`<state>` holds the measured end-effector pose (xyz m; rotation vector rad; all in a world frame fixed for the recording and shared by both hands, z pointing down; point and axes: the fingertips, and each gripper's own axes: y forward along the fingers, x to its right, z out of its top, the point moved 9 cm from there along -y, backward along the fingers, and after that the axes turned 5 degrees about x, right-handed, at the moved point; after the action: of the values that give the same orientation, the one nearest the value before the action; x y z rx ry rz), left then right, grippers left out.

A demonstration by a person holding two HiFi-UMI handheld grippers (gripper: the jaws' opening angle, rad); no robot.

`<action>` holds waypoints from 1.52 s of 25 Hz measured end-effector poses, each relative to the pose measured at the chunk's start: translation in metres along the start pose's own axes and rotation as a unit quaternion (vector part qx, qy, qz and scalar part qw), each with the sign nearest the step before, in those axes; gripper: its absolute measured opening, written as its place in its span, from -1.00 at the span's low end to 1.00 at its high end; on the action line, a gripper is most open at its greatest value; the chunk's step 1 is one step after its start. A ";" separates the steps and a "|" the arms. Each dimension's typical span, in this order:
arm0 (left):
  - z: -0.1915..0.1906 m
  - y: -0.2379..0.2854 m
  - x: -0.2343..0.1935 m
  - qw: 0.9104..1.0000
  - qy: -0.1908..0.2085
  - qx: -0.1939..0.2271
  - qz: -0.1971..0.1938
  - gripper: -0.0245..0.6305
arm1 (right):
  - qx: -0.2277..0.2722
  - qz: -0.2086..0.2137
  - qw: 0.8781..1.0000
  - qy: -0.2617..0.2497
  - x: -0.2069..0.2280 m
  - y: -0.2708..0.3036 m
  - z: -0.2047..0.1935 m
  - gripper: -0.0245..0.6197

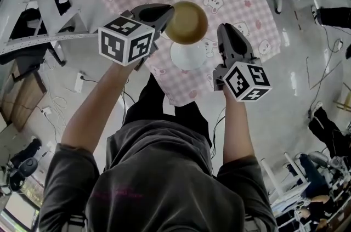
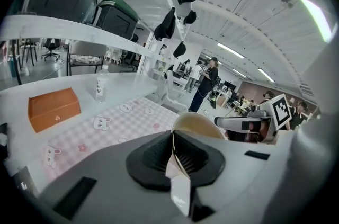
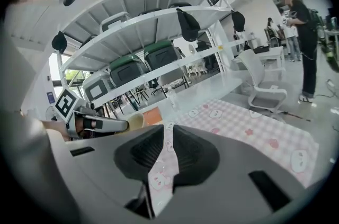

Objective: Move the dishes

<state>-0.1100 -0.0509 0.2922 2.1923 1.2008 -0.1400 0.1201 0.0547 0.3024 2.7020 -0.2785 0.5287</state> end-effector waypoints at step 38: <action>-0.157 0.067 0.024 0.992 -0.040 -0.121 -0.027 -0.88 | -0.055 -0.056 0.996 0.046 0.058 -0.067 -0.109 -0.74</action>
<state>-0.0740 0.0301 0.4395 1.9284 1.1670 -0.0989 0.1547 0.1515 0.3976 2.5613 -0.1249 0.5855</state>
